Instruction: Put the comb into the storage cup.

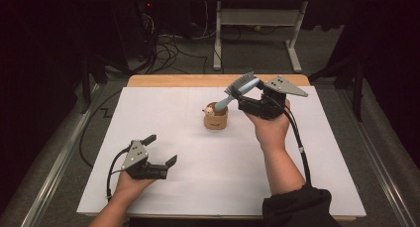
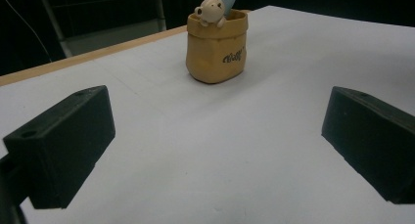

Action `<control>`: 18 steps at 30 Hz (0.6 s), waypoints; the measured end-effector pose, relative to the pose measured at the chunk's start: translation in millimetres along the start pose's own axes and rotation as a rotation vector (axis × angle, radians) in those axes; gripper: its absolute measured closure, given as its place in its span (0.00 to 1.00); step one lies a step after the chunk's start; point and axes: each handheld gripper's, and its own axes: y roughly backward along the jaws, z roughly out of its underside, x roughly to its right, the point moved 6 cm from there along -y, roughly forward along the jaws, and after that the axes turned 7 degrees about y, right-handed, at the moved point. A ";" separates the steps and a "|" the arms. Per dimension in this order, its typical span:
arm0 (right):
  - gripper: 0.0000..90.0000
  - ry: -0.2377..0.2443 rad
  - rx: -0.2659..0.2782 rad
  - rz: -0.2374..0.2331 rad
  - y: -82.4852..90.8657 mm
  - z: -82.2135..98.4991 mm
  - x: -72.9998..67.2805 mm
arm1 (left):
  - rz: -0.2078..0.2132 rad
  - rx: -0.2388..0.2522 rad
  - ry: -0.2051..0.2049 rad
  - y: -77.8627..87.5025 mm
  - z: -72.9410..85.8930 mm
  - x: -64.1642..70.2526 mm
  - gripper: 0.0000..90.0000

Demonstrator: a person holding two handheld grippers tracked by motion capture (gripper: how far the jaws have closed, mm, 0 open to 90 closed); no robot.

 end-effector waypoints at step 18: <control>0.24 -0.005 -0.037 -0.013 -14.9 19.7 -6.3 | -0.002 -0.009 -0.008 0.0 0.7 -0.5 0.00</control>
